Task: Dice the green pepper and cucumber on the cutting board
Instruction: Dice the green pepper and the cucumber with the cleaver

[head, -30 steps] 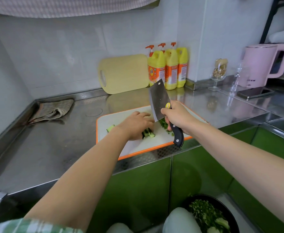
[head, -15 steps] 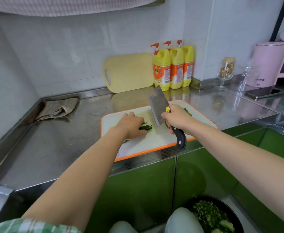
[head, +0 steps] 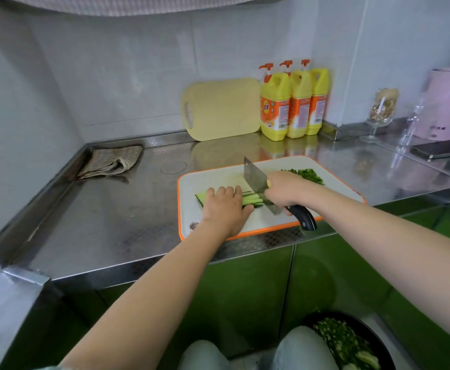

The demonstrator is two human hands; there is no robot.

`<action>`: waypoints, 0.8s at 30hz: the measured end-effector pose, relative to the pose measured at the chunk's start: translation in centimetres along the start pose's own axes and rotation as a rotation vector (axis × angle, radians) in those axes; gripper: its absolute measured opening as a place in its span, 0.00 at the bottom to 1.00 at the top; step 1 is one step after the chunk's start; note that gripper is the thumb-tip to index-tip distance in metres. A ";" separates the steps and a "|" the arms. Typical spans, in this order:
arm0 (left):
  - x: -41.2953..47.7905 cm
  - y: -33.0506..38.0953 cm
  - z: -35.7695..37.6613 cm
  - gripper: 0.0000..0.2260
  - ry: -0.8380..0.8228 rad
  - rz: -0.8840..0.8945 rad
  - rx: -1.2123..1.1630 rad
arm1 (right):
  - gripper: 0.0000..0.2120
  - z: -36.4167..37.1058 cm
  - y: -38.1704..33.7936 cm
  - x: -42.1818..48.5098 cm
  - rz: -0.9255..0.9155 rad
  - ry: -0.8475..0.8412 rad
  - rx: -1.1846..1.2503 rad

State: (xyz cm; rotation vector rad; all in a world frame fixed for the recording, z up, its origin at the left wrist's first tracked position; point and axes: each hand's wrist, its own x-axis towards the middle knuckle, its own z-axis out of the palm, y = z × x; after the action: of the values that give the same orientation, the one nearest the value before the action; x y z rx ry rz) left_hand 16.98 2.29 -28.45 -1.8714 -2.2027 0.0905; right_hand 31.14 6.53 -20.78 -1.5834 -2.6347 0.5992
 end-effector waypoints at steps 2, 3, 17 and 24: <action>-0.1 0.5 0.0 0.33 0.005 -0.027 0.003 | 0.08 0.2 -0.2 0.2 0.017 -0.018 0.013; -0.2 0.4 0.0 0.34 0.017 -0.027 -0.028 | 0.10 0.3 -0.2 0.3 0.025 -0.026 0.023; -2.1 -3.8 -0.6 0.18 0.063 -0.376 -0.507 | 0.03 1.2 -0.8 0.6 0.019 0.024 -0.078; -1.7 -5.7 -1.6 0.13 0.068 -0.492 -0.705 | 0.04 1.1 -1.5 0.3 0.060 -0.020 -0.161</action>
State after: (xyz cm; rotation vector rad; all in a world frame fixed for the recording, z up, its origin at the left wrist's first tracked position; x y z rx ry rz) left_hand 12.08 -0.59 -25.99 -1.4739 -2.7916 -0.9268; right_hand 29.53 5.82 -21.34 -1.7111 -2.7210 0.4157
